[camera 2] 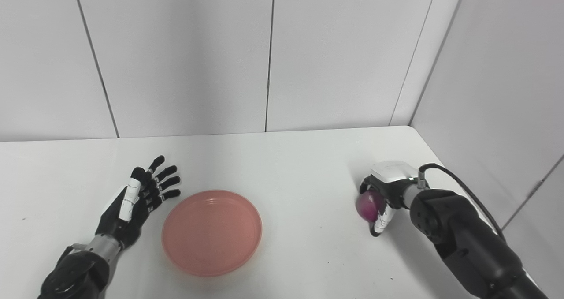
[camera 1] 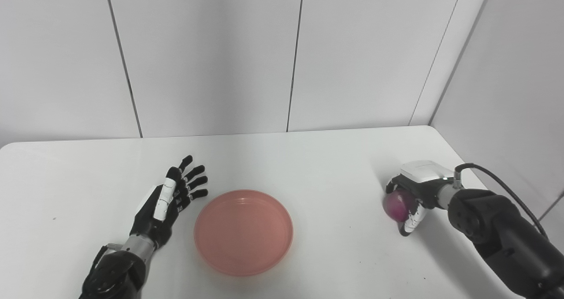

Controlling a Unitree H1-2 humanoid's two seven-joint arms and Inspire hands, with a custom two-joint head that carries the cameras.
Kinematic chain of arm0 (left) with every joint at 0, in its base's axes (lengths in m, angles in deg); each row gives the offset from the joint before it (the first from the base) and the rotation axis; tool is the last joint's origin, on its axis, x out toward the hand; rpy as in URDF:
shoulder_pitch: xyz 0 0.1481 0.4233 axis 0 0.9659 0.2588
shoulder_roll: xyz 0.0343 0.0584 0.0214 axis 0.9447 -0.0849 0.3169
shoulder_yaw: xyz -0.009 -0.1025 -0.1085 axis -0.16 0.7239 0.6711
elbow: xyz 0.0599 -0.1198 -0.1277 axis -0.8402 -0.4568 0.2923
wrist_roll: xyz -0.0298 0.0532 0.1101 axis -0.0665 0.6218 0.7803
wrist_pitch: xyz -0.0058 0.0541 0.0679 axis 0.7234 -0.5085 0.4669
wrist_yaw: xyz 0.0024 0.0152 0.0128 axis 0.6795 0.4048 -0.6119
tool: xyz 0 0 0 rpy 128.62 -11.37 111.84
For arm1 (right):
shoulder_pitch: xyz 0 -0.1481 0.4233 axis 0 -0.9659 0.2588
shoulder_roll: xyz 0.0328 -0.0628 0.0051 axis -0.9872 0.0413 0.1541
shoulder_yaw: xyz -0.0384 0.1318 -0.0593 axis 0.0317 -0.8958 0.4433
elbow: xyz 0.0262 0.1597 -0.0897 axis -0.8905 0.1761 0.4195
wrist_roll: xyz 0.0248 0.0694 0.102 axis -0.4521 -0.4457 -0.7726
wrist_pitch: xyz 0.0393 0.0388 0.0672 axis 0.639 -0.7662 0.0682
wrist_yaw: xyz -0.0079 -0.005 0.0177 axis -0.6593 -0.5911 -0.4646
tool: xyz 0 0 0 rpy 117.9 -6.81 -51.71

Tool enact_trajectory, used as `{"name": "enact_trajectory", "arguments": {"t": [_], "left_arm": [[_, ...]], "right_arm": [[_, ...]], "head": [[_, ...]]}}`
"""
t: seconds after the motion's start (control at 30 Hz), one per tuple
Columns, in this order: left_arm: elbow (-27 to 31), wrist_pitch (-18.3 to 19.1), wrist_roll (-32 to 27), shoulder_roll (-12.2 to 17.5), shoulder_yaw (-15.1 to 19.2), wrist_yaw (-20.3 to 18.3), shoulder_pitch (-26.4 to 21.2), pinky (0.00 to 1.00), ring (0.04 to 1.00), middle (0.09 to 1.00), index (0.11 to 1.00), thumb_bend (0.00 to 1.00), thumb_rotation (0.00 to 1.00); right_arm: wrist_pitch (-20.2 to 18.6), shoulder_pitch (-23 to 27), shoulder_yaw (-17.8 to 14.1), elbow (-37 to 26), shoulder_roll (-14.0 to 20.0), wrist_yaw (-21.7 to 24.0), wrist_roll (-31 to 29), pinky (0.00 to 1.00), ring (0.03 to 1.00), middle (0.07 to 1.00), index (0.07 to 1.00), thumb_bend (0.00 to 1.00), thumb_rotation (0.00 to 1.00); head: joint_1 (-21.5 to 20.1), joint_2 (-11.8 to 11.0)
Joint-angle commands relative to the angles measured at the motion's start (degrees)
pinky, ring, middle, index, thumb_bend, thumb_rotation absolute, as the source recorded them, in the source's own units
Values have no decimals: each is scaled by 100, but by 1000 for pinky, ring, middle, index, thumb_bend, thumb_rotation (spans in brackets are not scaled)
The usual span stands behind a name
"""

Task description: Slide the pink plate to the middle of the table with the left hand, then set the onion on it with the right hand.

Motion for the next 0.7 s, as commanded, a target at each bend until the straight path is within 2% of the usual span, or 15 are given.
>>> {"name": "enact_trajectory", "arguments": {"t": [0.0,0.13,0.27,0.3,0.37,0.67], "left_arm": [[-184,347,69,24,-13,95,174,804,884,923,1000,859,962],[-154,396,61,17,-8,108,182,797,883,921,1000,862,956],[-153,408,55,15,-12,101,188,800,885,921,1000,862,956],[-155,409,57,15,-12,102,189,797,884,921,1000,864,956],[-161,406,59,14,-14,102,190,794,883,921,1000,862,958],[-197,368,45,1,-5,92,194,785,880,924,1000,862,953]], "right_arm": [[85,-88,26,127,157,40,39,492,561,630,728,742,179],[108,-91,55,109,151,35,43,403,470,546,684,729,151],[139,-100,104,115,167,22,80,388,460,534,645,714,142],[142,-103,105,117,167,14,80,384,458,530,572,619,143],[144,-113,96,122,160,-5,66,377,454,528,511,540,144],[314,-171,61,179,124,-220,-86,323,398,478,490,517,145]], "head": [[5,5],[5,5],[7,16],[7,16],[8,19],[21,24]]}}
